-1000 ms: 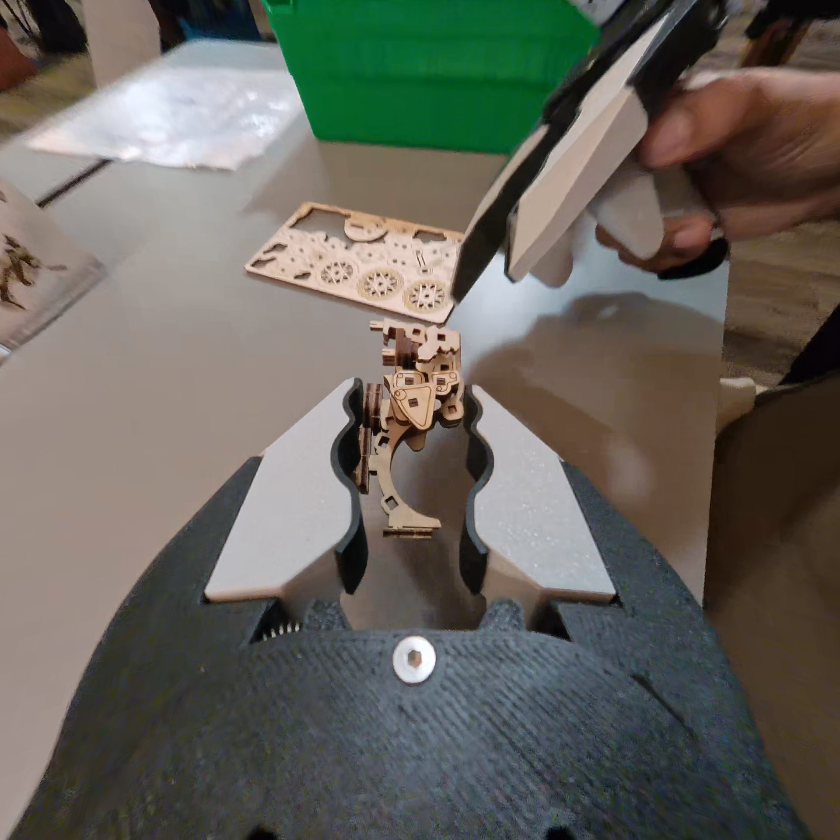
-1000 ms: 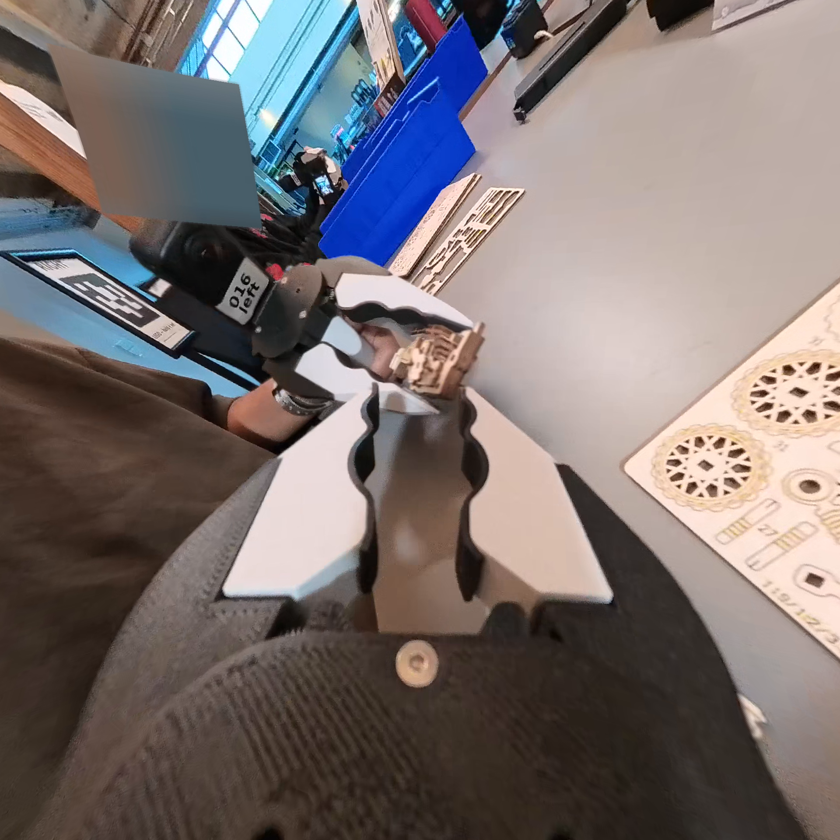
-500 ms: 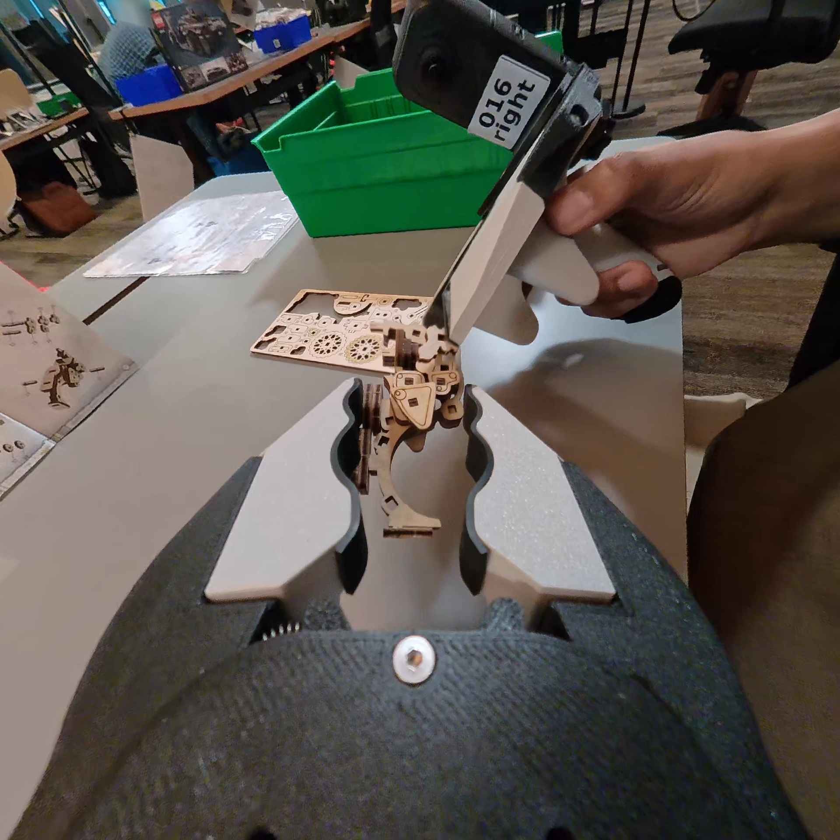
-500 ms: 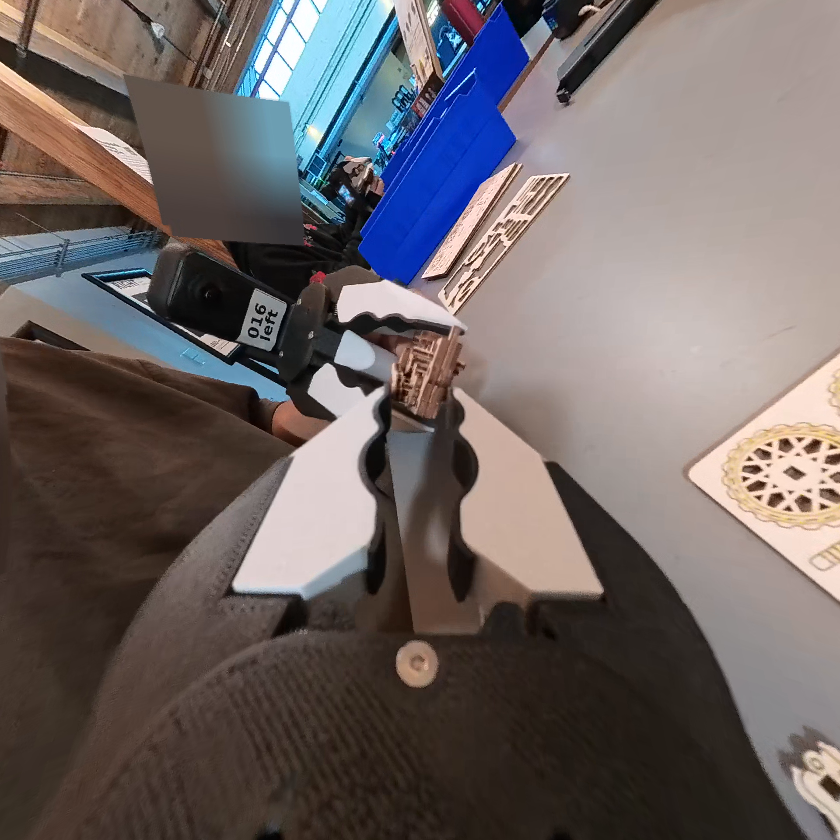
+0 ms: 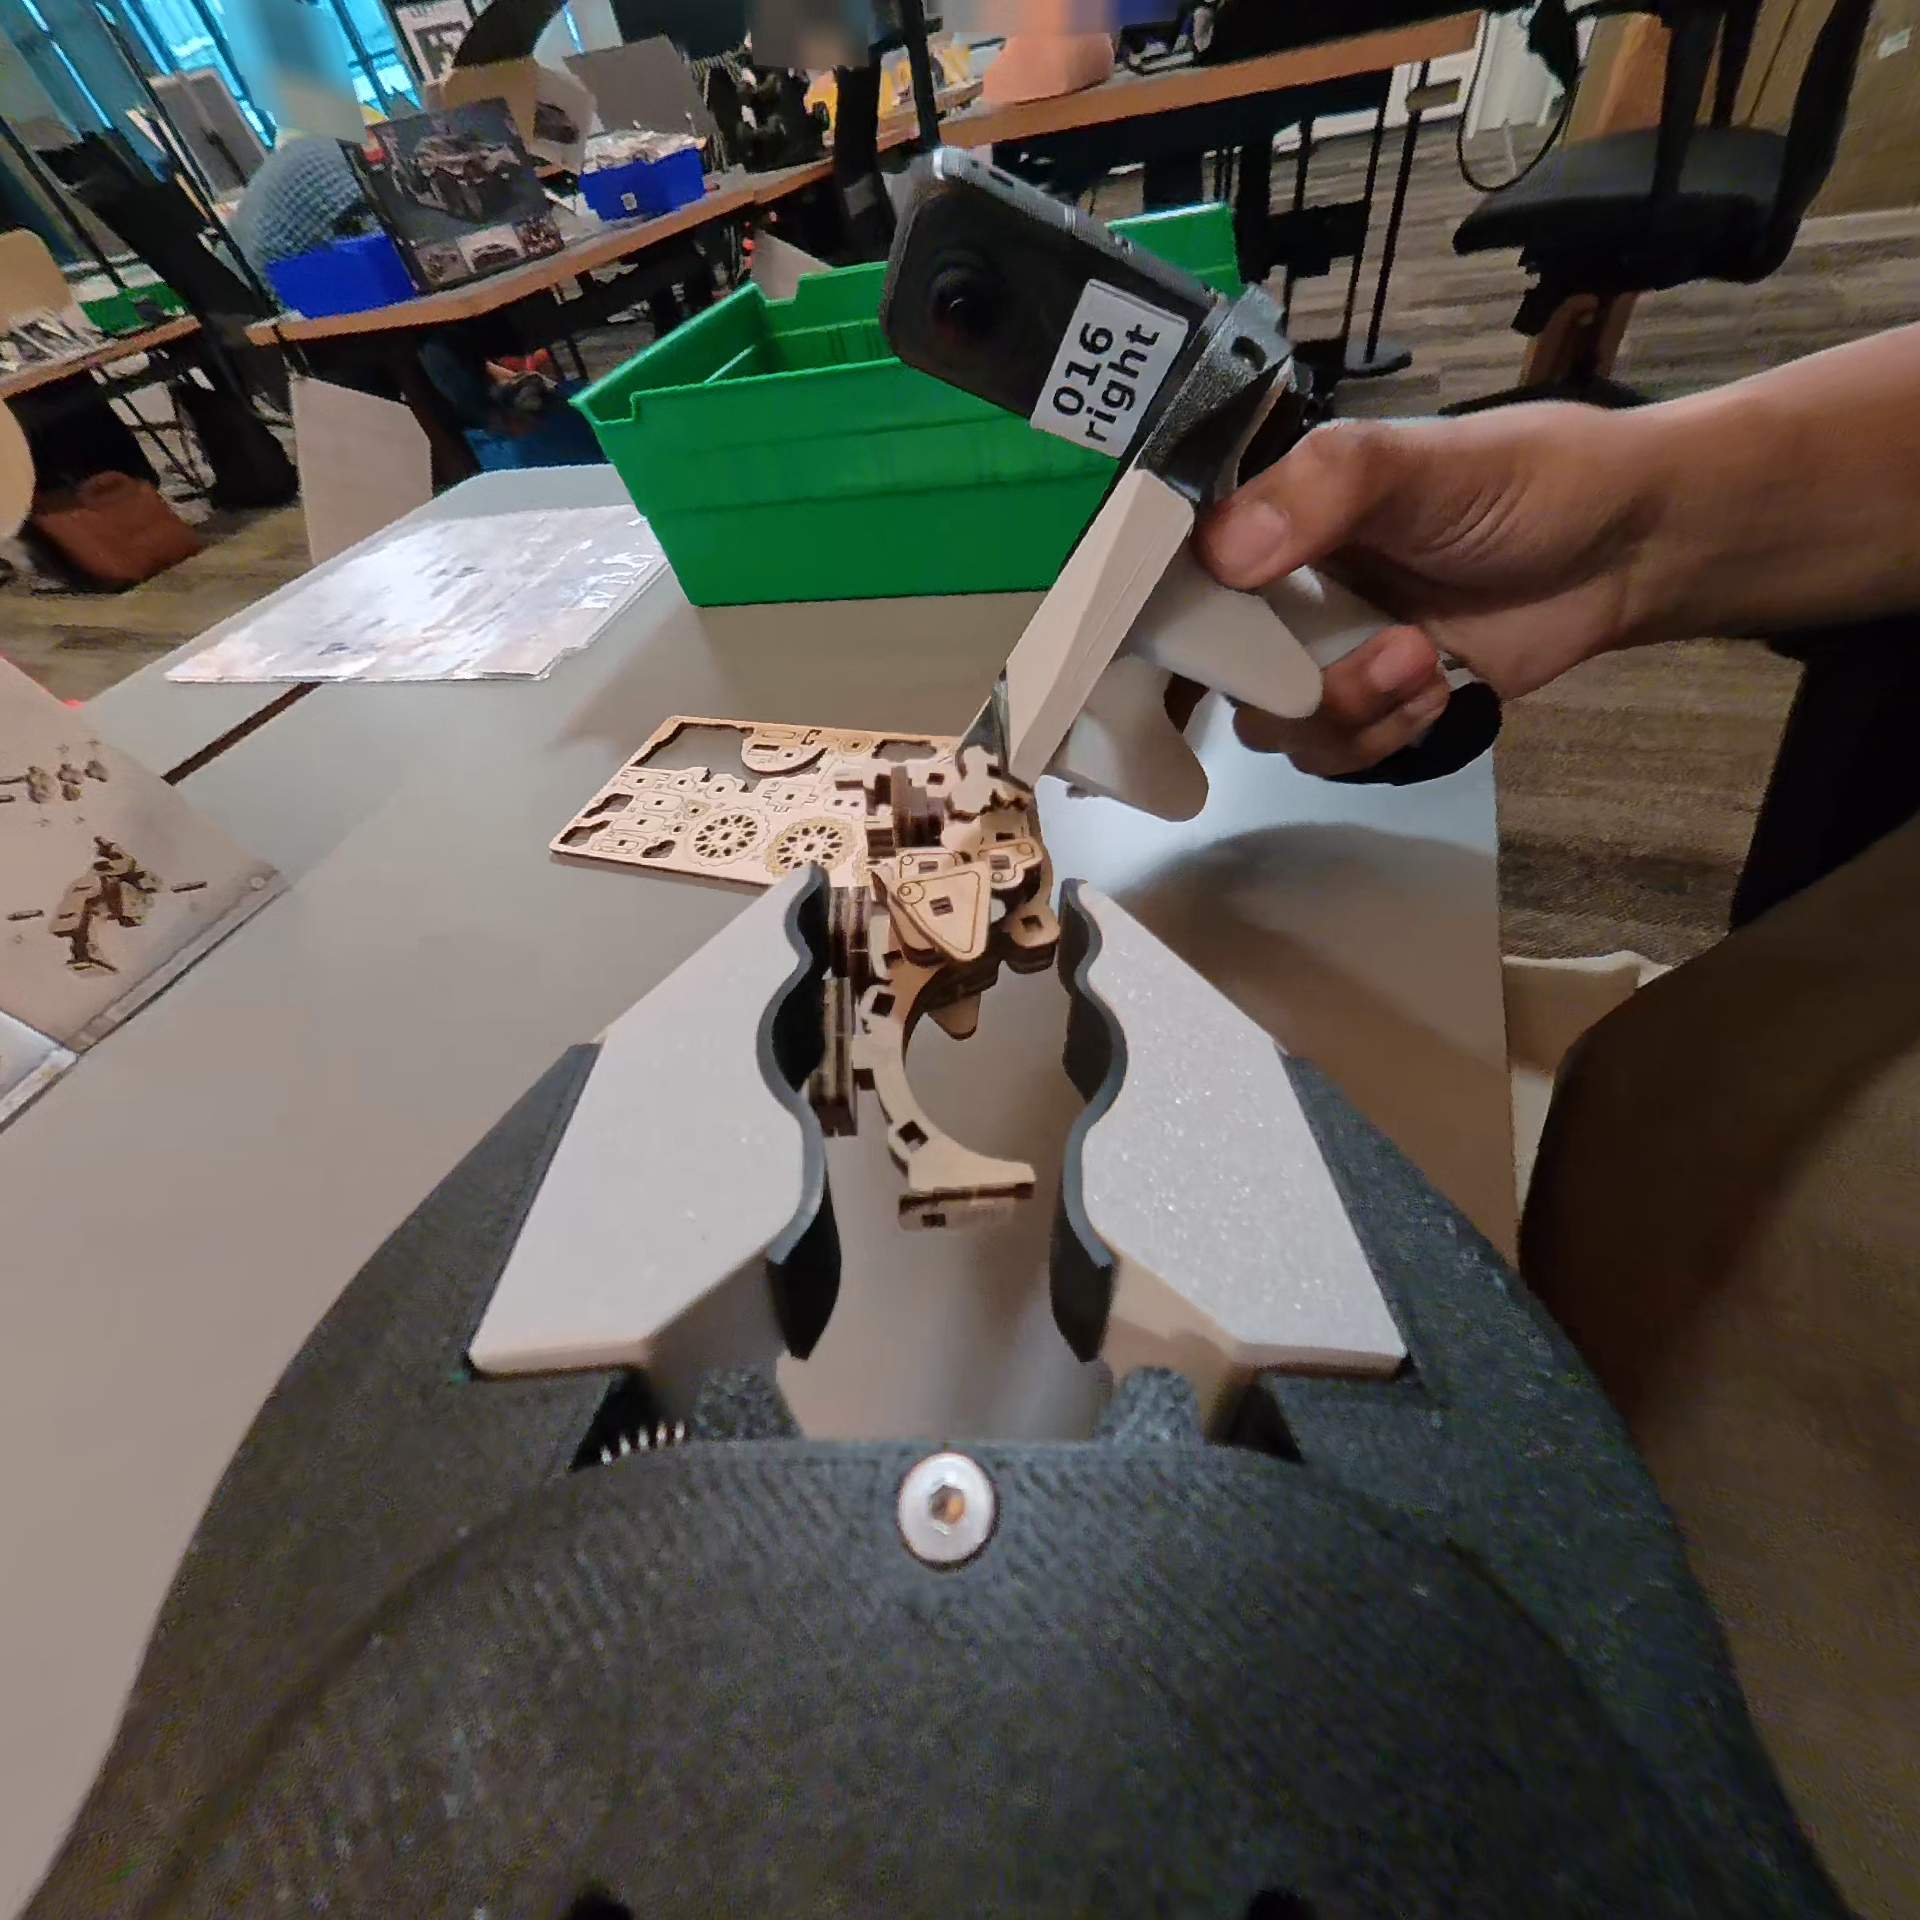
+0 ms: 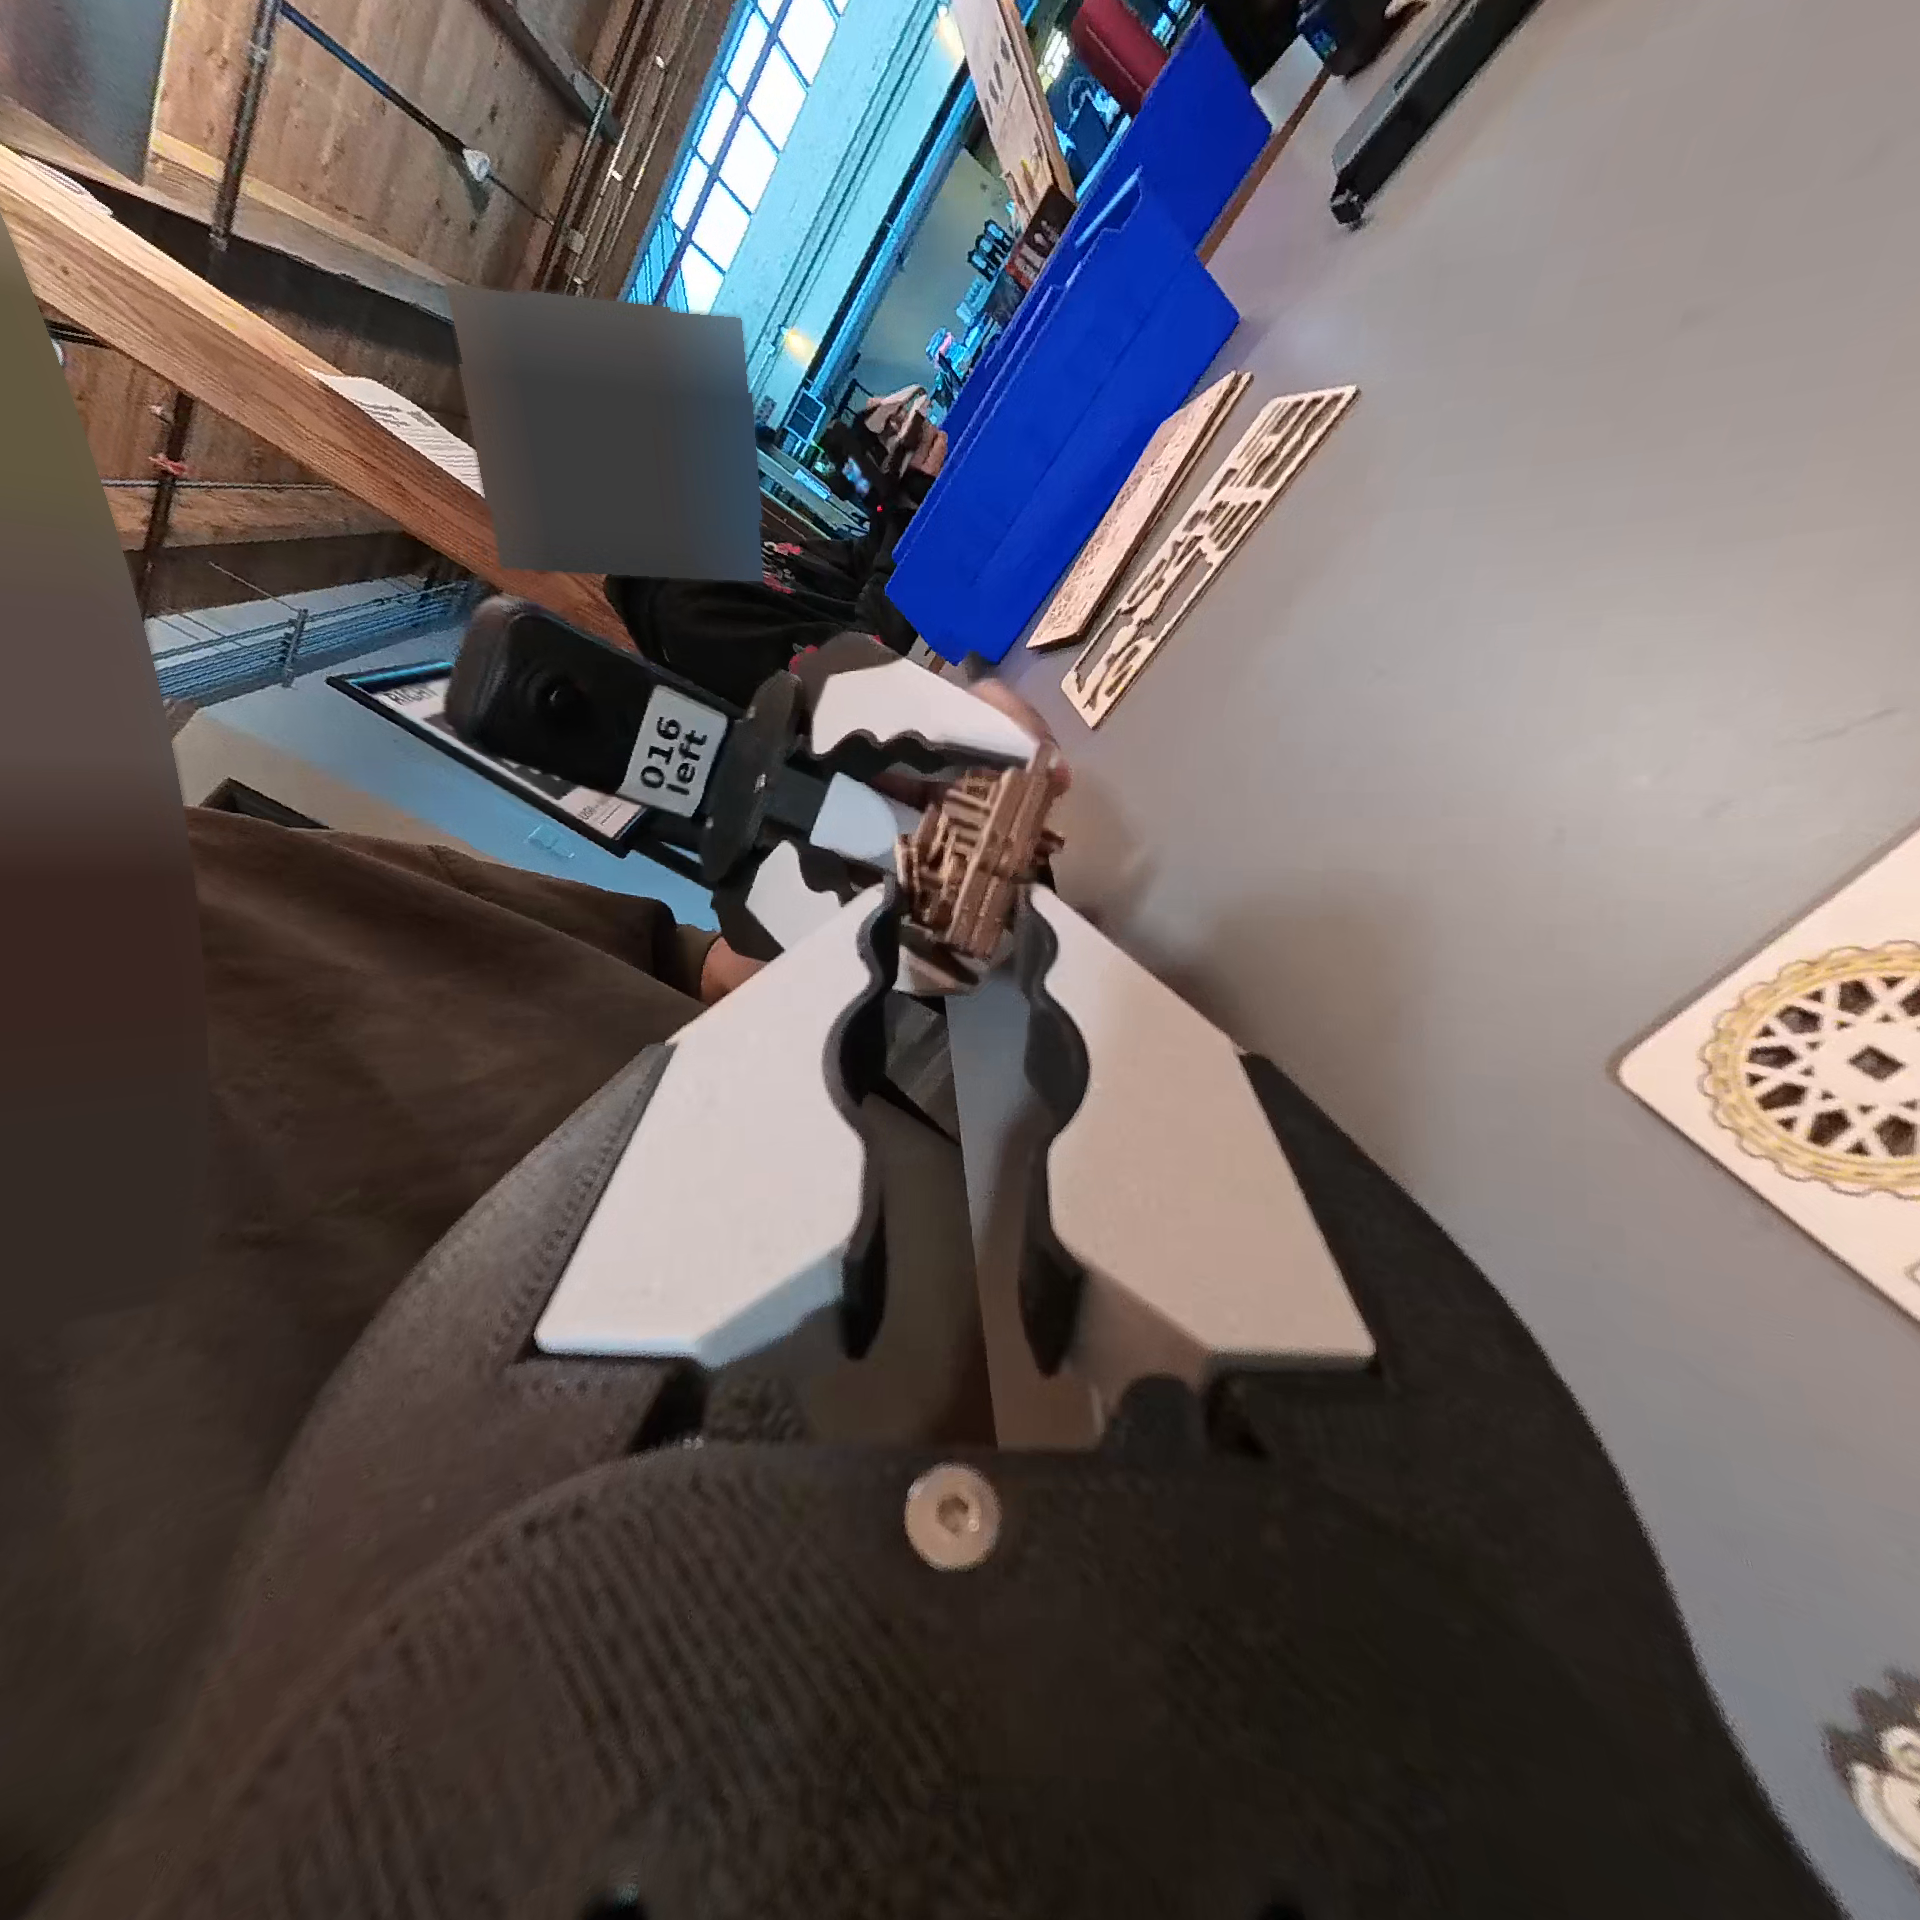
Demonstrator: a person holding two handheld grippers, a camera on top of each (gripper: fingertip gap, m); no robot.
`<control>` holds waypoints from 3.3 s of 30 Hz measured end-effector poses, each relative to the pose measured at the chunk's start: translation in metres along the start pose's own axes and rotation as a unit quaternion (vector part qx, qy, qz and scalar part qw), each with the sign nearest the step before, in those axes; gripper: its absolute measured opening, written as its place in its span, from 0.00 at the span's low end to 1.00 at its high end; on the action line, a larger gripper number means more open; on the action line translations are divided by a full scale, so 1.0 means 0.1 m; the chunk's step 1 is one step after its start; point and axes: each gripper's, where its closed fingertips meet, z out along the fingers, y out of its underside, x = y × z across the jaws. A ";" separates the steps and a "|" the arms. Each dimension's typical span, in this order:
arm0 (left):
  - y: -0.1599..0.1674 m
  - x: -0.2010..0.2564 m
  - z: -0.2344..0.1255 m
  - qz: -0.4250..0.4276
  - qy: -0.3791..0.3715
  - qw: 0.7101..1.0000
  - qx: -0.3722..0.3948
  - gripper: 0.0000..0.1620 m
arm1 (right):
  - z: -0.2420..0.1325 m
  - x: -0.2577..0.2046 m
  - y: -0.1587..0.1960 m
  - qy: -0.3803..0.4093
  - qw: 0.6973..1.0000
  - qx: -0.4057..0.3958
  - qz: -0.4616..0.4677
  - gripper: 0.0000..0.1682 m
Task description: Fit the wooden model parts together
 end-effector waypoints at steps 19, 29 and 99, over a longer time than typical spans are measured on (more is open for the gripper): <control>-0.07 0.19 -0.16 -0.375 0.262 0.889 0.011 0.27 | 0.06 -0.18 0.11 0.043 0.976 -0.059 -0.204 0.11; -0.09 0.18 -0.17 -0.382 0.267 0.885 0.018 0.20 | 0.06 -0.20 0.13 0.037 0.973 -0.063 -0.220 0.12; 0.04 0.04 -0.01 -0.473 0.219 0.853 0.016 0.18 | 0.03 0.07 0.05 -0.014 0.998 -0.003 0.055 0.12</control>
